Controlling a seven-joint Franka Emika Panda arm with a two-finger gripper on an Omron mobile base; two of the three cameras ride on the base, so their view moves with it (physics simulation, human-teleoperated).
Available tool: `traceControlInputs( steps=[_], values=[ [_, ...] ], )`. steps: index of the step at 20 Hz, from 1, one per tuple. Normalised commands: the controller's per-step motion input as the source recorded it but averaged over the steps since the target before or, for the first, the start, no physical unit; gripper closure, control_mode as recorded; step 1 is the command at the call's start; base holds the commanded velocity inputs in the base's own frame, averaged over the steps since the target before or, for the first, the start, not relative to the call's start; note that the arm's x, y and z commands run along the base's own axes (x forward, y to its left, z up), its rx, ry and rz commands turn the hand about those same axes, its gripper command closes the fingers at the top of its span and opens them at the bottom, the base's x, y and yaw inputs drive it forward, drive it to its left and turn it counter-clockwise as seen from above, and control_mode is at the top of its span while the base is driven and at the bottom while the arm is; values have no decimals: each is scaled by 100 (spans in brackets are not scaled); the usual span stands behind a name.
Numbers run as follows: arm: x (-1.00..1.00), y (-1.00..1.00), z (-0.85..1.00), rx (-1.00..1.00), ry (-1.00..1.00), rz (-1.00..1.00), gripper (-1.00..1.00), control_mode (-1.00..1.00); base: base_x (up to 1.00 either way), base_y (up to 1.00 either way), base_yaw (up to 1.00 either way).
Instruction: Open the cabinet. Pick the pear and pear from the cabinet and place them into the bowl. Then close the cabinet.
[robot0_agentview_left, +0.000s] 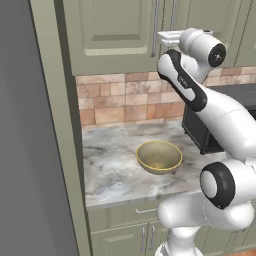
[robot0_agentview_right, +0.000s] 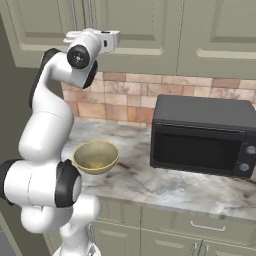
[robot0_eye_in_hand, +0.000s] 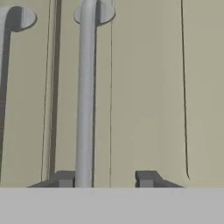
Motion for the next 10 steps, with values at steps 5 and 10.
traceControlInputs(
  steps=[5, 10],
  values=[
    [-16, -5, 7, 0, -1, 1, 100, -100, 0, 0, 0],
    [-78, -35, 38, 0, -4, 0, 100, -100, 0, 0, 0]
  ],
)
